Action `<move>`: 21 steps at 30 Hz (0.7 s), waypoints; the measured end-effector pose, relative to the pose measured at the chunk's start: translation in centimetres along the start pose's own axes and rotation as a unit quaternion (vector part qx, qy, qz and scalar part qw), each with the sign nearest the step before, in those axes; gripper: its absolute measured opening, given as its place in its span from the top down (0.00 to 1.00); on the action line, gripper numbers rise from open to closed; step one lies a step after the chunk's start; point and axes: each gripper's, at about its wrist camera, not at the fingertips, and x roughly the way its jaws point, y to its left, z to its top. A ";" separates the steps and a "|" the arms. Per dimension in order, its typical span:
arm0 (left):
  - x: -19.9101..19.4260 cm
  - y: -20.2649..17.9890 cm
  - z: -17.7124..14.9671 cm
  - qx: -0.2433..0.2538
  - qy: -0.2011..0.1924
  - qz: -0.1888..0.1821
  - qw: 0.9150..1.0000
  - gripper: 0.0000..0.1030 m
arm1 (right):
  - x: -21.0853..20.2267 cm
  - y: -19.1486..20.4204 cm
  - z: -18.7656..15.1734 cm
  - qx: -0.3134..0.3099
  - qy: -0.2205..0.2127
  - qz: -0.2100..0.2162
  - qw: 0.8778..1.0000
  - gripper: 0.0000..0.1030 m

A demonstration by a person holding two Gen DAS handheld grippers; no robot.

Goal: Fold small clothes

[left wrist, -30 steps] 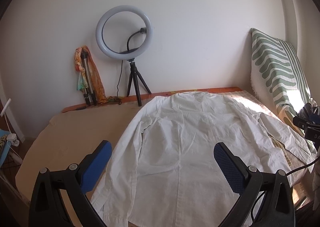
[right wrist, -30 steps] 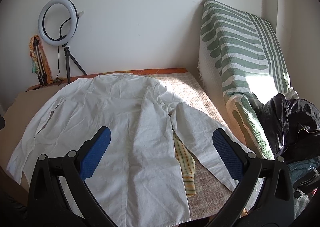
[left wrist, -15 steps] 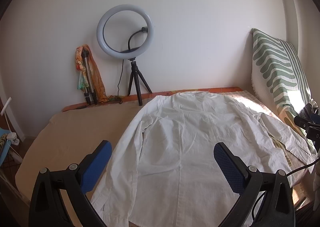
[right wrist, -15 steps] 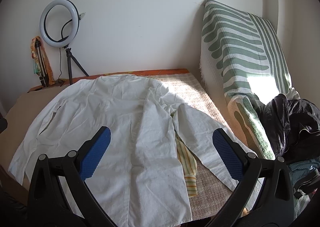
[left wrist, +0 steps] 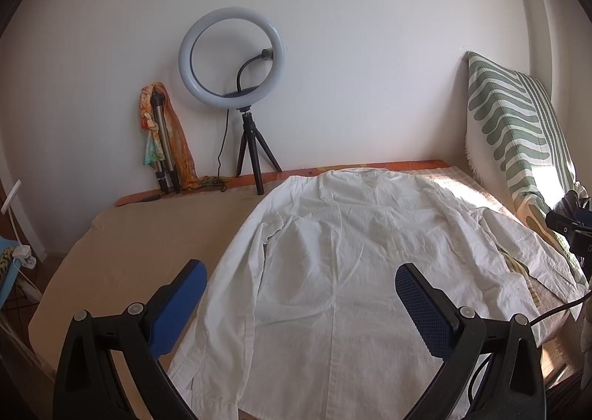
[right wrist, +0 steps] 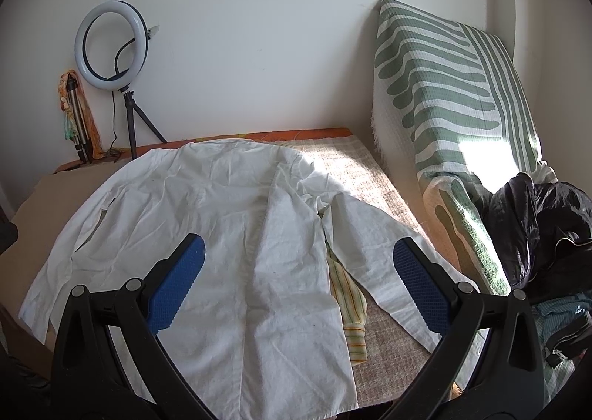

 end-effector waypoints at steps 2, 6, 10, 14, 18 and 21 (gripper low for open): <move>0.0 0.1 0.0 0.000 0.000 0.001 1.000 0.00 | 0.0 0.0 0.0 0.000 0.000 0.001 1.000 0.00; 0.0 0.0 0.0 0.000 0.001 0.001 1.000 0.00 | 0.0 0.0 0.0 0.001 0.000 0.001 1.000 0.00; 0.0 0.1 0.0 0.000 0.000 0.001 1.000 0.00 | 0.0 0.0 0.0 0.002 0.000 0.001 1.000 0.00; 0.1 0.1 -0.1 0.000 0.001 0.001 1.000 0.00 | 0.0 0.0 0.0 0.001 0.000 0.002 1.000 0.00; 0.3 0.1 -0.2 0.002 0.003 0.003 1.000 0.00 | -0.1 0.1 0.1 0.001 -0.001 0.003 1.000 0.00; 0.4 0.2 -0.3 0.003 0.004 0.007 1.000 0.00 | -0.1 0.2 0.2 0.001 -0.002 0.005 1.000 0.00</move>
